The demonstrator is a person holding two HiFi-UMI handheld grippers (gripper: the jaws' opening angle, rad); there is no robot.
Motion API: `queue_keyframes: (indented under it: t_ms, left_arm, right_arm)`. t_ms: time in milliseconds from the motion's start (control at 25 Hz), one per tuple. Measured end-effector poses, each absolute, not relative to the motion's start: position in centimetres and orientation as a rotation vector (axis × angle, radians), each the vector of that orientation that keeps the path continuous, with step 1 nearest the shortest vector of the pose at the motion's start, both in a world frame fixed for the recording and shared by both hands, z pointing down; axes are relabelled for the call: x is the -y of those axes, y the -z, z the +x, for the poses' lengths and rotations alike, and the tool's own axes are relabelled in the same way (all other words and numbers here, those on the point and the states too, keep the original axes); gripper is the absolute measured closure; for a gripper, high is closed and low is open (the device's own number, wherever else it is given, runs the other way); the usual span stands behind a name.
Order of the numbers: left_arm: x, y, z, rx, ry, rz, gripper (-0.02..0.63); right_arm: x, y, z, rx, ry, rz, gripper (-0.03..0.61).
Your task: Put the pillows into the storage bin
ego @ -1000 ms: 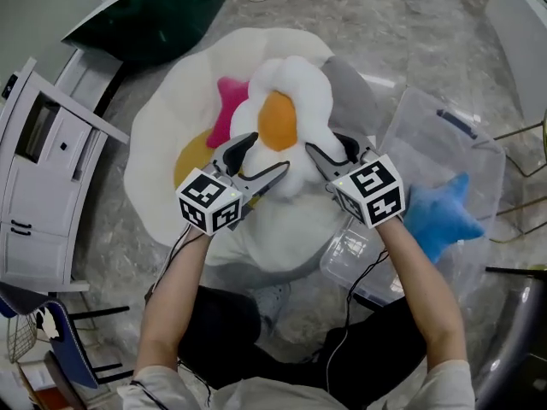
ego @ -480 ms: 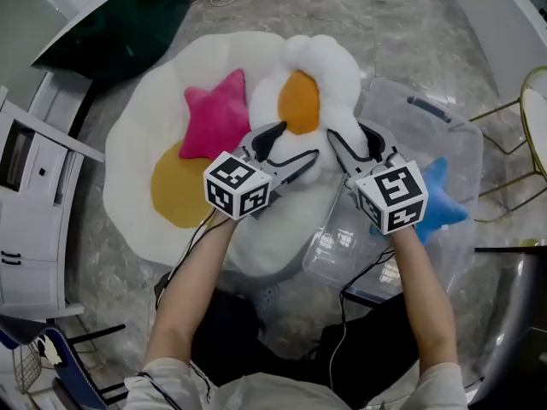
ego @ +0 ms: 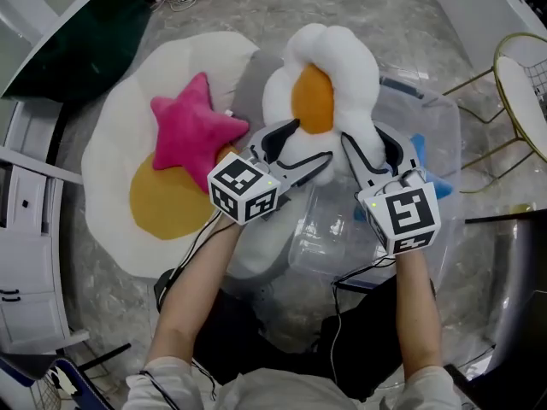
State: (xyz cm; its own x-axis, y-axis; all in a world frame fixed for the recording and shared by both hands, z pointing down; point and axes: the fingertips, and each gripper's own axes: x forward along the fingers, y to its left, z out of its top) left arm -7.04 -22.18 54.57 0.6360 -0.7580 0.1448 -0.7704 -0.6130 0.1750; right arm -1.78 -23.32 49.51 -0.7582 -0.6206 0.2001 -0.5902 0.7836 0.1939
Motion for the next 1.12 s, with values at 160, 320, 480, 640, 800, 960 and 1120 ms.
queue_keyframes:
  t_ms: [160,320,480,640,800,960,1120]
  left_arm:
    - [23.5,-55.1,-3.8,1.172,-0.062,2.648,0.238]
    - [24.5,-56.0,-0.8,1.081,-0.076,2.649,0.236]
    - [24.7,-56.9,2.5,0.967,-0.085,2.666,0.238]
    - [24.6,-57.2,5.2,0.872,-0.058,2.684,0.238]
    - [24.5,-58.9,7.7,0.802,-0.097,2.684,0.238]
    - [24.2,-59.5,11.1,0.695,-0.073,2.677,0.238]
    - [24.2,-58.8,11.8,0.67,-0.053,2.697,0.238]
  right_arm:
    - [24.1,-49.8,1.4,2.65,0.186,1.089,0.426]
    - [24.8,-50.7,4.6,2.598,0.163,1.199,0.426]
    - [24.6,-51.5,8.1,2.536,0.143,1.312,0.426]
    - [24.0,-51.6,10.7,2.476,0.173,1.405,0.426]
    - [23.7,-54.0,13.5,2.423,0.101,1.491,0.426]
    - [23.0,-56.3,16.5,2.328,0.069,1.522,0.422]
    - [23.2,-58.4,17.0,2.285,0.009,1.474,0.419]
